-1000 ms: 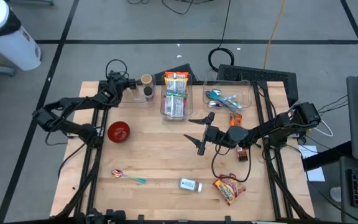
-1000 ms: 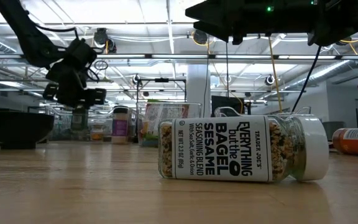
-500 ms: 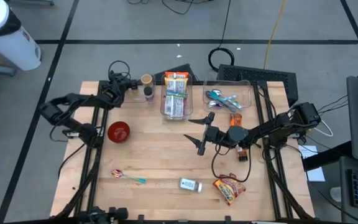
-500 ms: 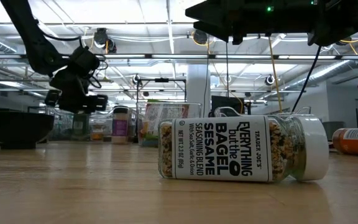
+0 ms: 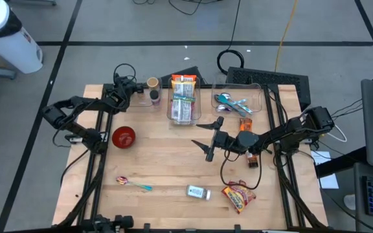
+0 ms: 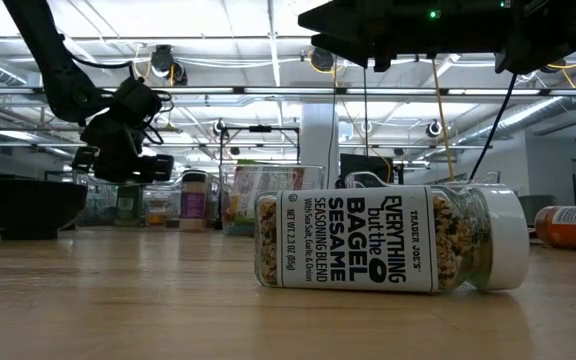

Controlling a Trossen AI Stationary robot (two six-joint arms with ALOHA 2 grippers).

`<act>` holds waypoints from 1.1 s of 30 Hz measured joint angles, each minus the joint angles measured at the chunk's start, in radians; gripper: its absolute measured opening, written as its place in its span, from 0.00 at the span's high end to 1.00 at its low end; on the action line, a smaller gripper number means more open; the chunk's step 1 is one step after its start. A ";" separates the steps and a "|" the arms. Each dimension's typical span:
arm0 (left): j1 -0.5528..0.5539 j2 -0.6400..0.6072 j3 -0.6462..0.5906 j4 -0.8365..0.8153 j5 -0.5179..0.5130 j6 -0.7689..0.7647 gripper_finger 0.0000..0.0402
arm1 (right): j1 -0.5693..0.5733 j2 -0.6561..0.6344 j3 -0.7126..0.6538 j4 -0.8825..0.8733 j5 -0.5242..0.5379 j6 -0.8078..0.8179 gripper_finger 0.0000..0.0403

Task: Pick & Place Food Item
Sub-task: Put the green seasoning bottle into the left transparent bin, then put the bottom blue spoon into the right transparent bin

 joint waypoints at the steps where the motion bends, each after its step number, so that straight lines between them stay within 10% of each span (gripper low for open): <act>1: 0.000 0.000 0.000 0.000 0.000 0.000 0.49 | 0.000 0.000 0.000 0.000 0.000 0.000 0.27; 9: -0.002 -0.001 0.001 0.022 0.005 0.013 0.35 | 0.000 0.000 0.000 0.000 0.000 0.002 0.27; 28: -0.063 -0.134 0.001 0.019 0.011 0.183 0.41 | 0.000 0.000 0.000 0.000 0.000 0.000 0.27; 33: -0.122 -0.238 0.001 -0.093 0.206 0.175 0.41 | 0.000 0.000 0.000 0.000 -0.001 0.000 0.27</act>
